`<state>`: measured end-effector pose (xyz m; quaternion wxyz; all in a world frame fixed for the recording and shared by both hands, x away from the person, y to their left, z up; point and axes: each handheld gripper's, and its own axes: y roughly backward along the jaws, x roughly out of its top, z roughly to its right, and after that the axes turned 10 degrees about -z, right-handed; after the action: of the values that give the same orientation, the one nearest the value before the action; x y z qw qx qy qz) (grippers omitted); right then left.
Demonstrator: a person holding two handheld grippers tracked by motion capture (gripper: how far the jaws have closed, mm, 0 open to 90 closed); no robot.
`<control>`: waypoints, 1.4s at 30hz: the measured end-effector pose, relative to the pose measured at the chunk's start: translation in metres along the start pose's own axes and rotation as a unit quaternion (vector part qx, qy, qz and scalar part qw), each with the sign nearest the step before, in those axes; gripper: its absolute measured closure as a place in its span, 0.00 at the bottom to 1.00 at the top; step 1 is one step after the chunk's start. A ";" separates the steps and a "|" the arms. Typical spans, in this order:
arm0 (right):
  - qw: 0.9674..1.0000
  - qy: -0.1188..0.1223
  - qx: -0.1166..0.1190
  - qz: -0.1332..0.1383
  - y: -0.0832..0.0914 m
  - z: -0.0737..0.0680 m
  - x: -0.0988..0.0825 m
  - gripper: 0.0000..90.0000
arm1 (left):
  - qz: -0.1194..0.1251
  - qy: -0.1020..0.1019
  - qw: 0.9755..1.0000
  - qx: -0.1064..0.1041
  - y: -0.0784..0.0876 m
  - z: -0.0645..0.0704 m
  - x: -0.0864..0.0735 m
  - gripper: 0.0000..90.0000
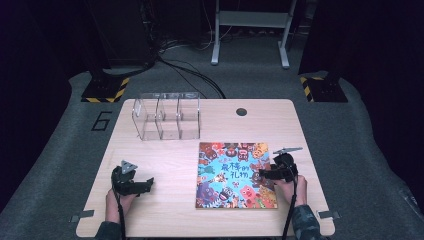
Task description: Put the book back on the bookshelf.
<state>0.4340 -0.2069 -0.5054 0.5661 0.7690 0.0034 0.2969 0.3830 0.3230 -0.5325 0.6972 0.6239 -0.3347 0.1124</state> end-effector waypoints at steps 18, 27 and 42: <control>1.000 -0.025 -0.009 -0.005 -0.003 -0.025 0.000 0.44 | -0.001 0.004 1.000 0.003 0.000 0.001 0.000 0.02; 0.999 -0.033 -0.011 0.001 -0.004 -0.034 -0.003 0.44 | -0.001 0.004 1.000 0.002 0.000 0.001 0.001 0.02; 0.999 -0.043 -0.001 0.008 -0.006 -0.045 -0.006 0.47 | -0.001 0.004 1.000 0.001 0.000 0.001 0.001 0.02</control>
<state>0.4106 -0.1676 -0.5054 0.5637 0.7809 -0.0274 0.2676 0.3836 0.3218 -0.5324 0.6979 0.6247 -0.3309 0.1150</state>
